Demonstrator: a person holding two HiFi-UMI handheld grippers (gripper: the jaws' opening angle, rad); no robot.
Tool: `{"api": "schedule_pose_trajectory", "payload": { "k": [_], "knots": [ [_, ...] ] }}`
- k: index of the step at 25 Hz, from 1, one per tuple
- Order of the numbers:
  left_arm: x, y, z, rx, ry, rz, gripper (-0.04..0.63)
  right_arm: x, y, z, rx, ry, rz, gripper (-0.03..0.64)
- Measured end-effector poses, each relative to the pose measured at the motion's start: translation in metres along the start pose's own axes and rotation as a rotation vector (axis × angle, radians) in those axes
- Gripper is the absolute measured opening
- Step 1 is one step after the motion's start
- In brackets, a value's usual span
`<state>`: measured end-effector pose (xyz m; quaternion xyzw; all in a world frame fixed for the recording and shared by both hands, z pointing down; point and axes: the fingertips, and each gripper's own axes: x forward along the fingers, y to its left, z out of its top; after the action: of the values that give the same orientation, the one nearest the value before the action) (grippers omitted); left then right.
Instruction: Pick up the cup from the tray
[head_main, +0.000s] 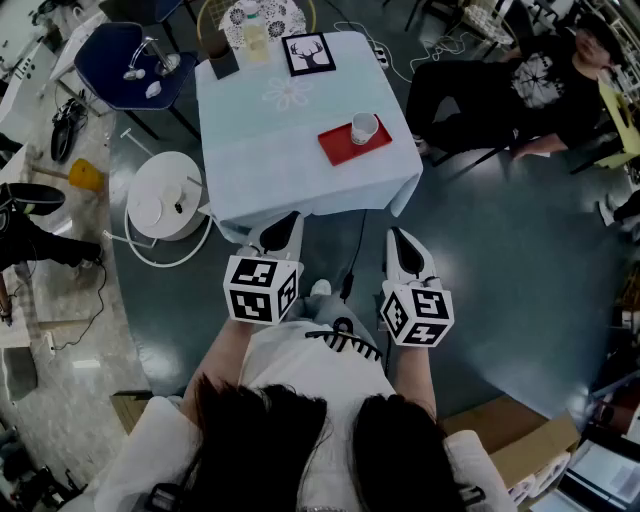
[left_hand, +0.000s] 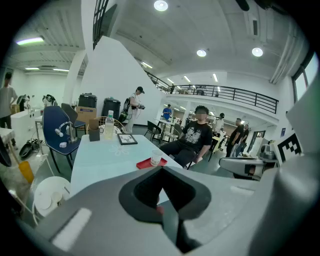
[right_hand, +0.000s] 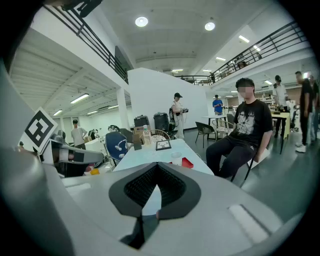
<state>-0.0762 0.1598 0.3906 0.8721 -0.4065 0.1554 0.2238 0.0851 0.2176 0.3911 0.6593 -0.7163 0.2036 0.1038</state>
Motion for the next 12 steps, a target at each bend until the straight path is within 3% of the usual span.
{"api": "schedule_pose_trajectory", "payload": {
  "k": [12],
  "knots": [
    [0.0039, -0.0028, 0.0050, 0.002, -0.002, 0.004, 0.000, 0.0028, -0.0047, 0.0046, -0.003, -0.001, 0.002, 0.023]
  ]
}}
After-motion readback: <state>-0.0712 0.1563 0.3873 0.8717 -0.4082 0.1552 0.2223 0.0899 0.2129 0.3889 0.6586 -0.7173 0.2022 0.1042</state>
